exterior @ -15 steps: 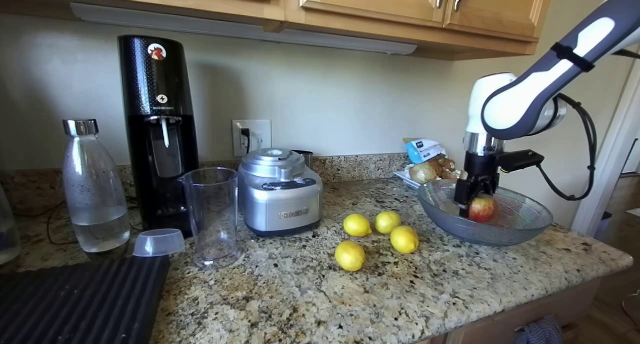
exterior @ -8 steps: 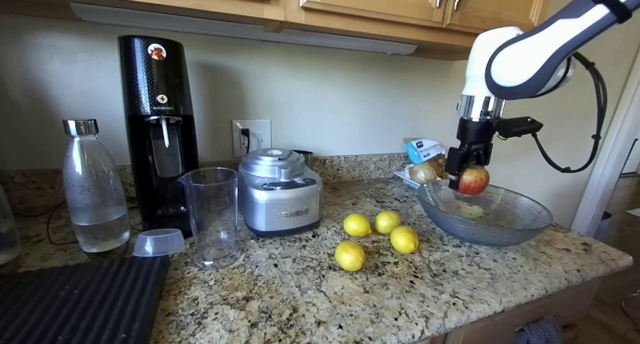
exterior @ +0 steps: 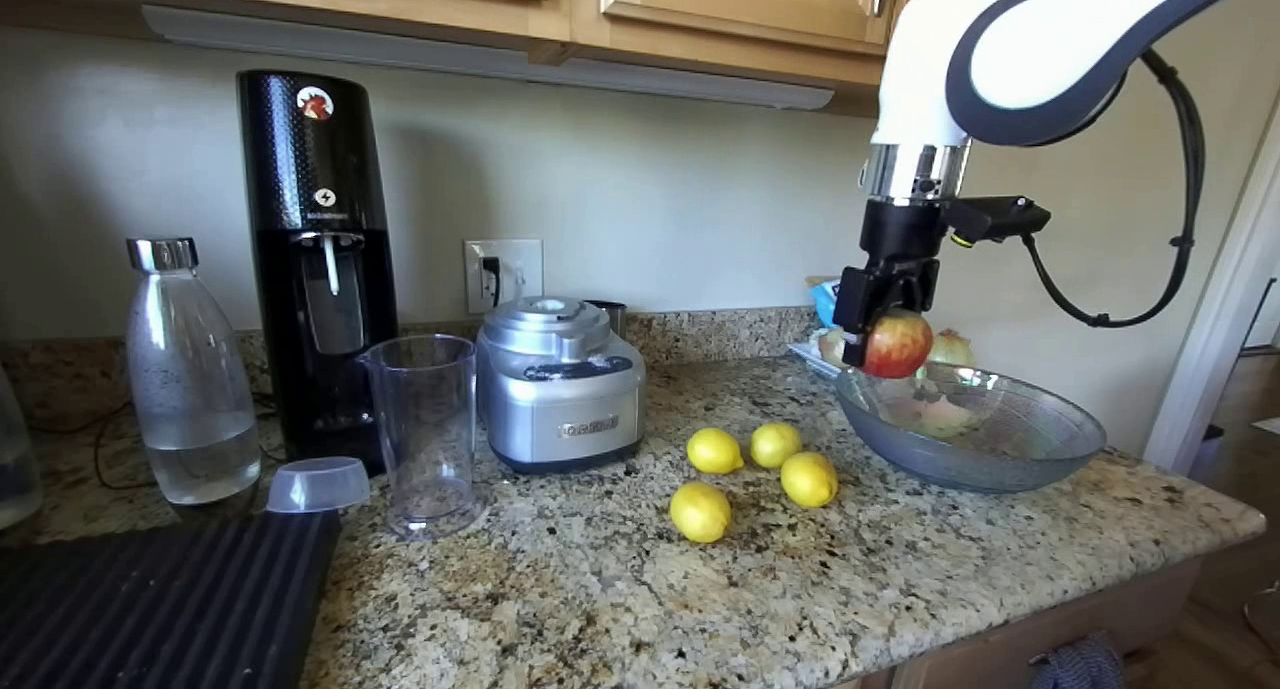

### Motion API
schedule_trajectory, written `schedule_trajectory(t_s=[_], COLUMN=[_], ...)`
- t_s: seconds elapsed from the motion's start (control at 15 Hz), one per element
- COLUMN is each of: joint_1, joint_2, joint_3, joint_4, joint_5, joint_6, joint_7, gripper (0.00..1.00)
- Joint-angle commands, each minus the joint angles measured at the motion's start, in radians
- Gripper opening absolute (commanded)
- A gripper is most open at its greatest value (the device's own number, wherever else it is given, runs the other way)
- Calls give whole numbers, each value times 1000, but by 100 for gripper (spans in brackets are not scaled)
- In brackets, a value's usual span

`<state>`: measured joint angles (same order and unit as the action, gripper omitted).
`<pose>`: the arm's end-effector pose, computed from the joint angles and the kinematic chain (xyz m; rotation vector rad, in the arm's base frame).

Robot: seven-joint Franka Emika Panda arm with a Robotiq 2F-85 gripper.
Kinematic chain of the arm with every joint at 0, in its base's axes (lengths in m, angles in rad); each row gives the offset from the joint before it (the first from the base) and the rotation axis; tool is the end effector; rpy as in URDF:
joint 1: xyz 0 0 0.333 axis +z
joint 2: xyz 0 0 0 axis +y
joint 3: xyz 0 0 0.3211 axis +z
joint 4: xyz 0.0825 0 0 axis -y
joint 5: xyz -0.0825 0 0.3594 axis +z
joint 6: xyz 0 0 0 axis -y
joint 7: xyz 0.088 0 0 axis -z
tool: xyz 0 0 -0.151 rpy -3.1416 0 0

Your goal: Move the fruits from the bowl to the counter

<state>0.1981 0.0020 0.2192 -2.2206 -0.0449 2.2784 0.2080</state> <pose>0.4721 0.2064 0.3557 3.1024 0.3702 0.0996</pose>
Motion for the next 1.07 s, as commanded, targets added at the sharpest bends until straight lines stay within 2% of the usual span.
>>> schedule_trajectory(t_s=[0.0, 0.27, 0.47, 1.0], joint_1=[44, 79, 100, 158], joint_2=[40, 108, 161, 300], joint_3=[36, 73, 90, 72], joint_4=[33, 37, 27, 6], joint_5=[39, 125, 141, 37], joint_6=[-2, 72, 155, 310], joint_7=[32, -19, -23, 7], gripper=[68, 68, 68, 68])
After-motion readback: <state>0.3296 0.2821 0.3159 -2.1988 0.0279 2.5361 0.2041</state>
